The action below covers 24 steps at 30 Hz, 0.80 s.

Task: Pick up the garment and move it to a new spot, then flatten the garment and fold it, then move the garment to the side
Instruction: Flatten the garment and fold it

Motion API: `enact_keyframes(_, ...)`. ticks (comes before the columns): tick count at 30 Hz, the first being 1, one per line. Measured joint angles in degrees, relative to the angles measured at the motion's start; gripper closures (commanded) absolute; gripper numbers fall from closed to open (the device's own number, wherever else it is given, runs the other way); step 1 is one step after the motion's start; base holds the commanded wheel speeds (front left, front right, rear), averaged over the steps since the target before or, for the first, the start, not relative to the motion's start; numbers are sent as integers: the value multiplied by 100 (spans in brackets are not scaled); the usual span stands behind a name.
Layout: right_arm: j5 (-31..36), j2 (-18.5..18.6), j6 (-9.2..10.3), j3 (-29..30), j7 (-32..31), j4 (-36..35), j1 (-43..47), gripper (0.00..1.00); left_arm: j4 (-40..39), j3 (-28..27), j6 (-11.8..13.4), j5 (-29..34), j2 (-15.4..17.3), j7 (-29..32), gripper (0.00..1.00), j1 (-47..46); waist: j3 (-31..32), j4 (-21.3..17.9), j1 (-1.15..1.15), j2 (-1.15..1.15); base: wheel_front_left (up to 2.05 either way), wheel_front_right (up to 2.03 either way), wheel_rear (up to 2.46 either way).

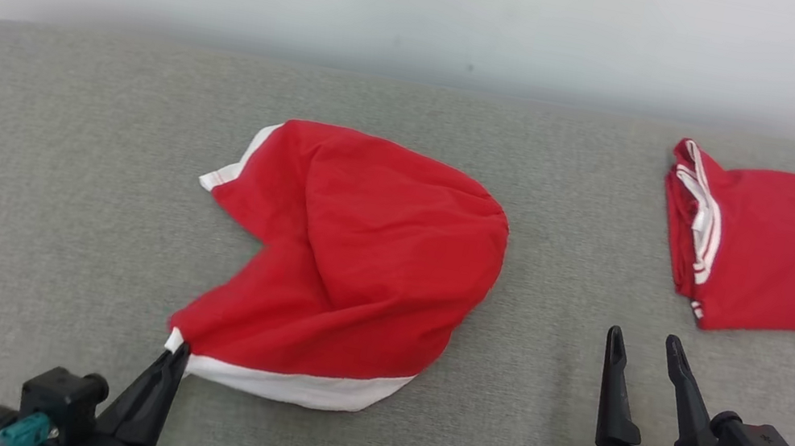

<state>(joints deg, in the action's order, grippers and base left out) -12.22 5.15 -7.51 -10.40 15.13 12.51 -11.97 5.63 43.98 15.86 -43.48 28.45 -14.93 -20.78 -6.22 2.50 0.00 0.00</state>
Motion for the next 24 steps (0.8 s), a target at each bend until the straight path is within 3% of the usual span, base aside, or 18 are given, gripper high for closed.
enact_keyframes(4,12,12,0,-8,0,29,2,0,-281,-305,189,-12,-53,-1,100,383,-18,171,0,0,0,0,0)
enact_keyframes(10,13,49,0,-29,0,85,-26,0,-172,-720,189,133,-281,-1,100,755,-78,258,1,0,0,0,0)
enact_keyframes(18,3,97,0,-20,0,155,-33,0,158,-1089,-30,450,-589,-1,100,1033,-83,309,1,0,0,0,0)
enact_keyframes(22,-2,110,0,-14,0,158,-38,0,259,-1325,-204,664,-771,-1,77,1087,-76,348,1,0,0,0,0)
enact_keyframes(24,-2,116,0,-15,0,162,-38,0,303,-1437,-261,760,-845,-1,48,1137,-70,370,1,0,0,0,0)
